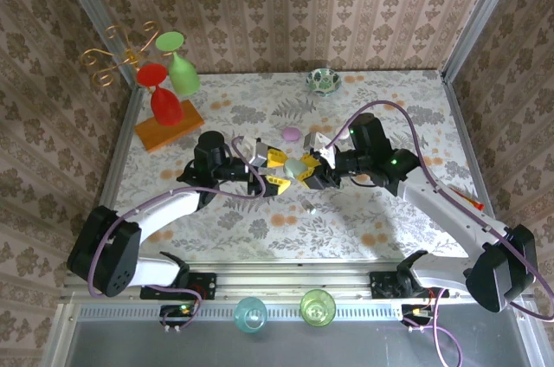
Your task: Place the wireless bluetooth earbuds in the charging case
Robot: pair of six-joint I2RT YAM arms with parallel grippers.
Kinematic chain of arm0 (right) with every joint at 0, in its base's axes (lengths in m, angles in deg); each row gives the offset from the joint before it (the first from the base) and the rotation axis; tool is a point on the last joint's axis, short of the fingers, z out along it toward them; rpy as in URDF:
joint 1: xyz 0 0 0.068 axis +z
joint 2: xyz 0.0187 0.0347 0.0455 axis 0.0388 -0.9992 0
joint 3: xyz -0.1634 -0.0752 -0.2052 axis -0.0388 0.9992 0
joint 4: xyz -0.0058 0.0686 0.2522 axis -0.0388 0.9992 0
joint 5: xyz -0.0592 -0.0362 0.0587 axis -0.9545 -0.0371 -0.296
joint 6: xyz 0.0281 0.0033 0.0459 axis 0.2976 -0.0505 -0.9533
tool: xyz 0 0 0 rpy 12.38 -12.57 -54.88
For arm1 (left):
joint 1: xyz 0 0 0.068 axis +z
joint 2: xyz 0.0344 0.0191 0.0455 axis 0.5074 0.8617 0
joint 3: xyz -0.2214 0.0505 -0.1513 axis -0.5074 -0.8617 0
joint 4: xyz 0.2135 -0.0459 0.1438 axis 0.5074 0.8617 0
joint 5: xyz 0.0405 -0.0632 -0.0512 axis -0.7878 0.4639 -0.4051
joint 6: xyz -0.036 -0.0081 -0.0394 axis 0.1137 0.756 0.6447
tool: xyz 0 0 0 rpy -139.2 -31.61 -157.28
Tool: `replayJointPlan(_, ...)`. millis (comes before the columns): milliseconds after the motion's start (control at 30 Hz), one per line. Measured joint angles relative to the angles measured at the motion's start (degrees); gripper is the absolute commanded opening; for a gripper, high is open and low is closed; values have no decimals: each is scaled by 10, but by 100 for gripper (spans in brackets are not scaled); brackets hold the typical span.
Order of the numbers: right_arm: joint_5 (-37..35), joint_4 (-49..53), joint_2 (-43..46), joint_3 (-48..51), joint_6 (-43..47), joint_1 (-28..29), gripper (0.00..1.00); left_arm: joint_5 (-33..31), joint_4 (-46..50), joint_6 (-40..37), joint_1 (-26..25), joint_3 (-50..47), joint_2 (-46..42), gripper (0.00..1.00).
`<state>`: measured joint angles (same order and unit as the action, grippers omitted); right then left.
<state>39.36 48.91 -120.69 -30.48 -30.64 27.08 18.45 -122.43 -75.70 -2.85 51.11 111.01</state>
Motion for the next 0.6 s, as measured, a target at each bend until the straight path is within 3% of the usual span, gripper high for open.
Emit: replayJointPlan(600,15,1,-8,-2,21,0,27,12,2,15,-7,15,12,43)
